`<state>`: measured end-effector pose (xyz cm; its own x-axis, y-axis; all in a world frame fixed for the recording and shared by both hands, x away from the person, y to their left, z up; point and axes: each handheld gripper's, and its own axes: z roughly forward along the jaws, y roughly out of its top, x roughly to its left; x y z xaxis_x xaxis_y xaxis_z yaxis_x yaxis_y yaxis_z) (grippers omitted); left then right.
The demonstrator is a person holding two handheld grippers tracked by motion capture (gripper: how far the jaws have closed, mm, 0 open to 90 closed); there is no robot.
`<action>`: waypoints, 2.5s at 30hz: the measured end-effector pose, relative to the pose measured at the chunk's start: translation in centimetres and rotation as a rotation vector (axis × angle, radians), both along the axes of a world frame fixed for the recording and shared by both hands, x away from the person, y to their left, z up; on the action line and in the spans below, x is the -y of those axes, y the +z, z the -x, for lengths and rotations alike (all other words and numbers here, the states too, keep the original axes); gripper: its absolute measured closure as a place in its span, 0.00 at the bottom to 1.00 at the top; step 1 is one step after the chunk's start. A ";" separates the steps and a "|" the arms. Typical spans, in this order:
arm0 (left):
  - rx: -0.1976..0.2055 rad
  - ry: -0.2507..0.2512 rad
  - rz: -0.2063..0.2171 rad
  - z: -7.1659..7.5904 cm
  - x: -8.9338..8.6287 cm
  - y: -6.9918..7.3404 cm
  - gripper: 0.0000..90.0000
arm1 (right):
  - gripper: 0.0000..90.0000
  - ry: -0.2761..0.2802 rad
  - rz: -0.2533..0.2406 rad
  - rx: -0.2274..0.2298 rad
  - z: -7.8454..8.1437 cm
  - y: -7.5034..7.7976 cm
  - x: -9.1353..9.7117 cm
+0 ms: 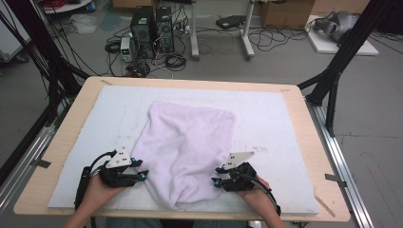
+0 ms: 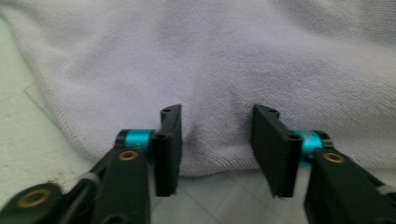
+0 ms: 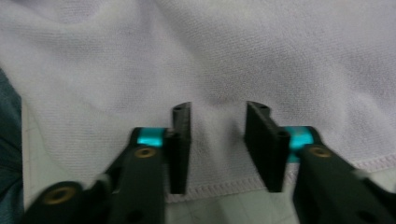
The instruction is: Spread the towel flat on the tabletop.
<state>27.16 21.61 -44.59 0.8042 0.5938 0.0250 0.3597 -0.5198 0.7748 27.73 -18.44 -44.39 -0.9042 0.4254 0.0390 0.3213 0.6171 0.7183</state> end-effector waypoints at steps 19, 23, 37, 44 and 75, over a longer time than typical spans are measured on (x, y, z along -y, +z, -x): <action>0.031 0.106 0.087 -4.4 -0.1 4.2 0.95 | 0.98 -0.079 0.013 0.084 -4.7 5.3 3.1; -0.004 0.141 0.060 -7.0 1.3 3.4 0.95 | 0.98 -0.148 0.038 0.019 -7.8 3.5 3.2; -0.040 0.172 0.048 -9.1 2.0 2.4 0.77 | 0.84 -0.187 0.001 -0.023 -9.3 2.1 3.2; 0.018 0.188 0.085 -7.2 0.0 4.2 0.63 | 0.78 -0.153 -0.045 0.040 -7.0 4.2 3.5; -0.010 -0.076 0.036 -2.0 5.8 0.6 0.61 | 0.62 0.048 0.005 0.057 -1.3 0.7 -3.6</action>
<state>29.12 15.85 -44.03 0.8470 0.5316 -0.0032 0.3279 -0.5177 0.7903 29.00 -14.88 -43.73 -0.9241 0.3819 -0.0149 0.2502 0.6341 0.7317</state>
